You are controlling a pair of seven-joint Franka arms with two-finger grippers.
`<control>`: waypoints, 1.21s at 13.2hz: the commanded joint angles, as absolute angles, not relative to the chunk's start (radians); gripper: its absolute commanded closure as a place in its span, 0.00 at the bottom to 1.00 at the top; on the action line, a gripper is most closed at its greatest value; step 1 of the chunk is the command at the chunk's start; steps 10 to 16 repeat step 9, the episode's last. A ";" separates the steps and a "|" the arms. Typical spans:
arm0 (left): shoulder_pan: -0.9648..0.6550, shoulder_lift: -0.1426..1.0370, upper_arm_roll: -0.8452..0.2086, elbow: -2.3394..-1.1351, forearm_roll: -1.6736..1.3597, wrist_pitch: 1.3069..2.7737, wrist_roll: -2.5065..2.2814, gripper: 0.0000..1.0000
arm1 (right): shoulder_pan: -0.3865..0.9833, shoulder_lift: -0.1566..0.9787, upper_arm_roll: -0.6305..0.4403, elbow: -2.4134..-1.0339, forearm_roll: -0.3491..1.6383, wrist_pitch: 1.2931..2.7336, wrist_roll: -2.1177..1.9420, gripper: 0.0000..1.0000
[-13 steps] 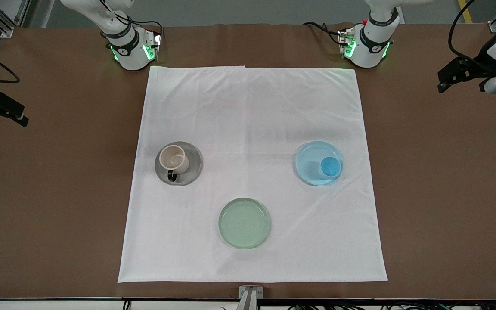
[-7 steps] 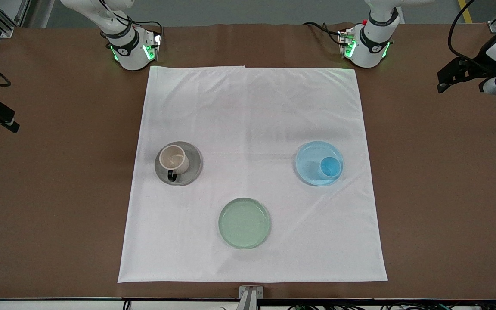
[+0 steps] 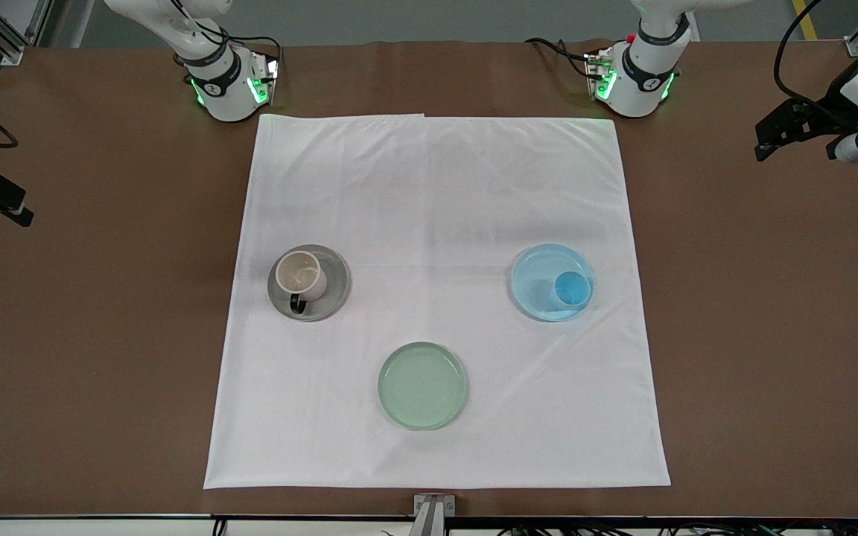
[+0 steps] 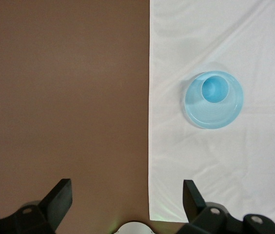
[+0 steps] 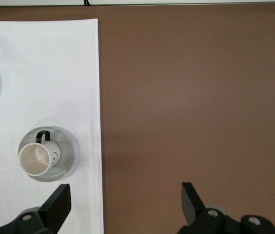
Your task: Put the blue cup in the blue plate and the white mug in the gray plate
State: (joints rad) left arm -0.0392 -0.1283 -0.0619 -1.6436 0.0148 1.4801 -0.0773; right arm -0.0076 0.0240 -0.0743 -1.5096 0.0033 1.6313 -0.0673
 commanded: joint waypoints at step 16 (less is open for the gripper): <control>-0.037 -0.114 -0.055 -1.601 0.000 1.474 -0.067 0.00 | -0.028 0.032 -0.060 -1.489 0.008 1.618 -0.078 0.00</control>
